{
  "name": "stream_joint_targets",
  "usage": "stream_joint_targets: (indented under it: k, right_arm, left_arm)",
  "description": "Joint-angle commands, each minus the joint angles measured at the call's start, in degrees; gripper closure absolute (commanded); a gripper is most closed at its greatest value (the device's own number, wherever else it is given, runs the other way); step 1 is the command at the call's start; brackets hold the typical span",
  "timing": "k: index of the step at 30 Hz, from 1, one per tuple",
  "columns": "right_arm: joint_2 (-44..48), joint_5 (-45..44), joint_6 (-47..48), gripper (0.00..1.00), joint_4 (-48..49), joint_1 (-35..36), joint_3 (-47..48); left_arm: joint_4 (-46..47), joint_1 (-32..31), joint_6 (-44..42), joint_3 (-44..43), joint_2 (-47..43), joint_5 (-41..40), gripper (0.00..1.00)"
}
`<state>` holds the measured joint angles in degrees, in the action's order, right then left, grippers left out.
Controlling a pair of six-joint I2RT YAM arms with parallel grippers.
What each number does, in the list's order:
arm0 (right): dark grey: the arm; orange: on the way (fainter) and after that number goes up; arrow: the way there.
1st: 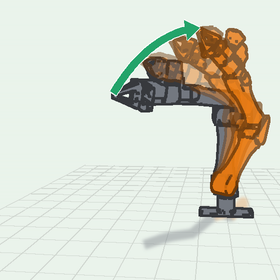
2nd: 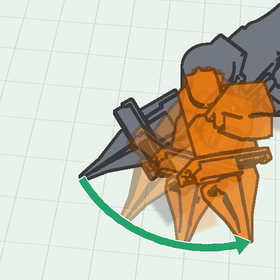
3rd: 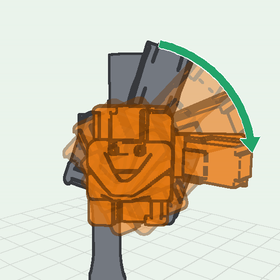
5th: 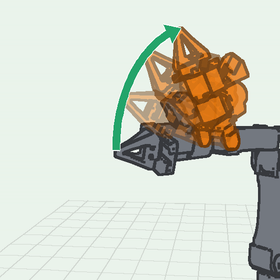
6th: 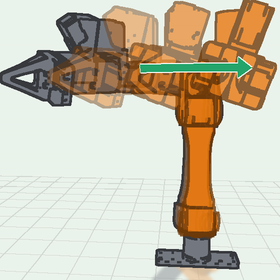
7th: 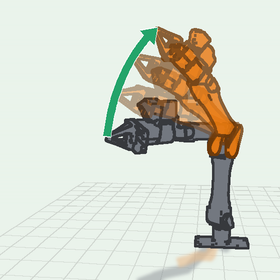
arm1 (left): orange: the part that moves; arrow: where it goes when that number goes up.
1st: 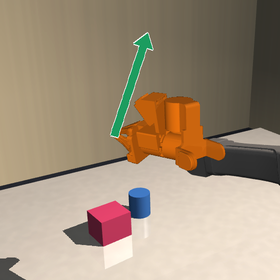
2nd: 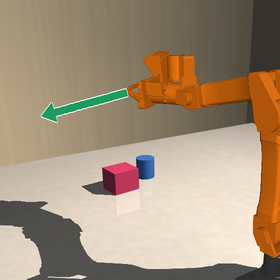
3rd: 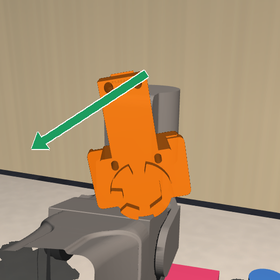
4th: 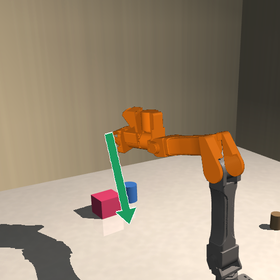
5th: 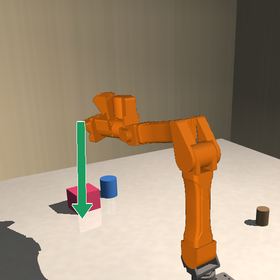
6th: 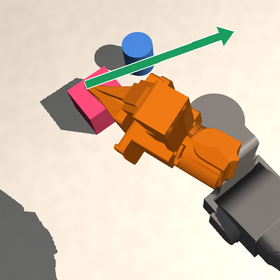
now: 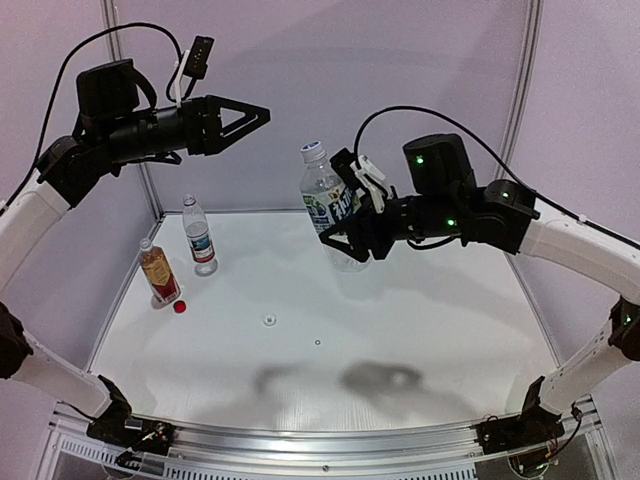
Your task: Unscrew the bottle caps
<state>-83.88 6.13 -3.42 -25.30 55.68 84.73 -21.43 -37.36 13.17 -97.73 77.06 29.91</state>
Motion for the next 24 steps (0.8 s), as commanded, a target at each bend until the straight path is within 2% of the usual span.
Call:
stream_joint_targets:
  k: [1, 4, 17, 20, 24]
  right_arm:
    - [3.6, 10.6, 0.8, 0.37, 3.7, -0.7, -2.5]
    - [3.6, 13.7, 0.7, 0.37, 2.6, -0.8, -2.1]
    - [4.3, 16.2, -3.0, 0.37, 3.3, -0.9, -2.5]
    - [4.4, 16.5, -3.5, 0.37, 3.2, -0.9, -2.6]
    - [4.4, 16.5, -3.6, 0.38, 3.2, -0.9, -2.8]
  left_arm:
    - [5.4, 0.1, 0.2, 0.5, 2.3, 15.5, 0.09]
    - [8.2, -0.8, 3.5, -1.8, 6.3, 18.3, 0.16]
    - [8.7, -5.2, 3.0, -5.2, 12.7, 18.1, 0.26]
    - [8.7, -6.1, 2.5, -5.1, 12.7, 16.6, 0.35]
    - [8.3, -6.8, 1.9, -5.1, 12.5, 13.1, 0.55]
